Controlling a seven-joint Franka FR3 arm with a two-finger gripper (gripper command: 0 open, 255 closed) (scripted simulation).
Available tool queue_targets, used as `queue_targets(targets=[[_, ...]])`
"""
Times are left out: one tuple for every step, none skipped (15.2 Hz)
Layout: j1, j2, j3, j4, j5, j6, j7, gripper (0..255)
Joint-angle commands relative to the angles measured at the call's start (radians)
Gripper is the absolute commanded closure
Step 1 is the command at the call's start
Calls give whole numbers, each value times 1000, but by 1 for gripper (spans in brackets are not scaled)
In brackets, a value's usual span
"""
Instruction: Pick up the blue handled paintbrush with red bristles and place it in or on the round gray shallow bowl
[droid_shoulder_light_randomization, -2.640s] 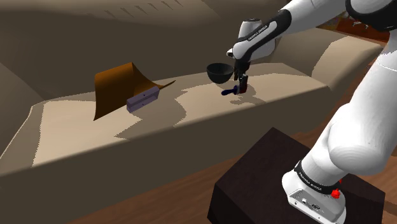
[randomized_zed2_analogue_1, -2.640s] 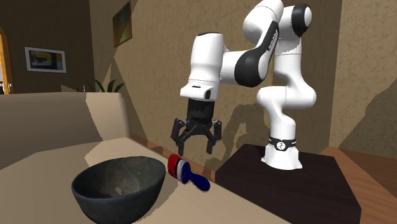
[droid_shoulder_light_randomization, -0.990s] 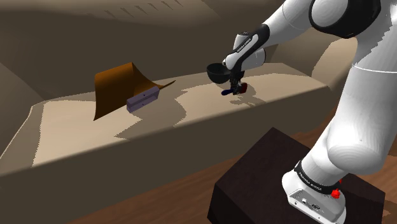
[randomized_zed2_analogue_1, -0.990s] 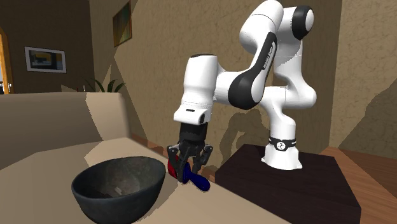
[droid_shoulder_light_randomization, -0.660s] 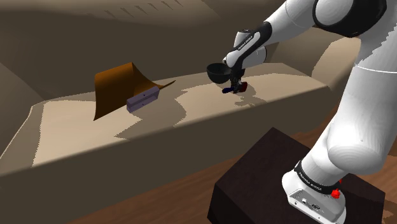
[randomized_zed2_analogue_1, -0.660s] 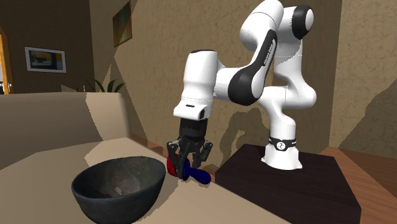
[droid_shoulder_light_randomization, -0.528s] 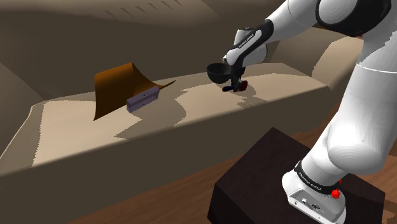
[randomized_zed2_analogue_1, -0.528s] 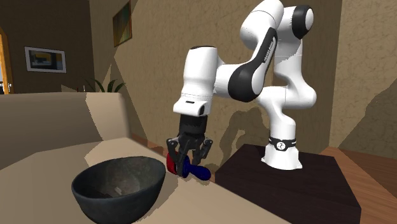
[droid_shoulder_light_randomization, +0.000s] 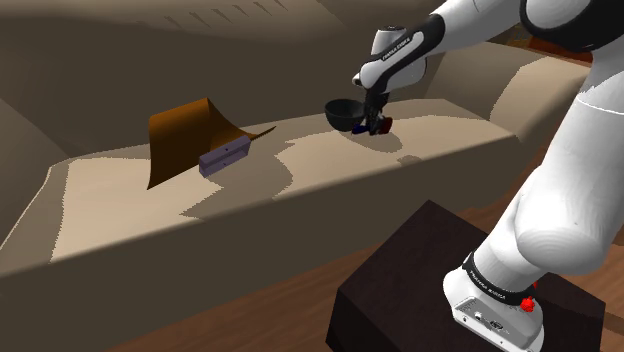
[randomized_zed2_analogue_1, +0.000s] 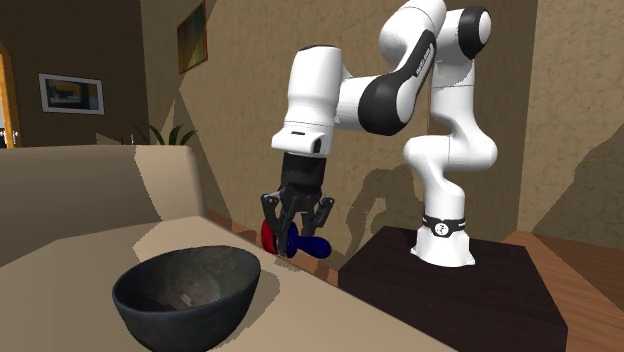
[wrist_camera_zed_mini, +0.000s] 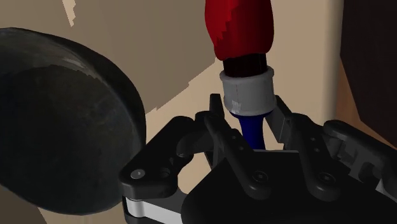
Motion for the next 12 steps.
queue_targets(targets=[[5, -21, -2, 9, -13, -28, 9, 255], [6, -29, -3, 14, -18, -41, 12, 255], [7, -38, -4, 20, -23, -54, 15, 255], [8, -46, -4, 25, -28, -67, 17, 255], [9, -54, -5, 31, -32, -80, 19, 255], [10, -62, -5, 37, -36, -93, 21, 255], [11, -69, -6, 43, -41, -106, 24, 255], [11, -77, -6, 49, -44, -119, 25, 255], [12, -84, -6, 56, -48, -132, 27, 255], [13, -91, -6, 62, -52, -145, 29, 255], [14, -98, -6, 69, -55, -158, 30, 255], [14, -104, -6, 77, -58, -171, 32, 255]])
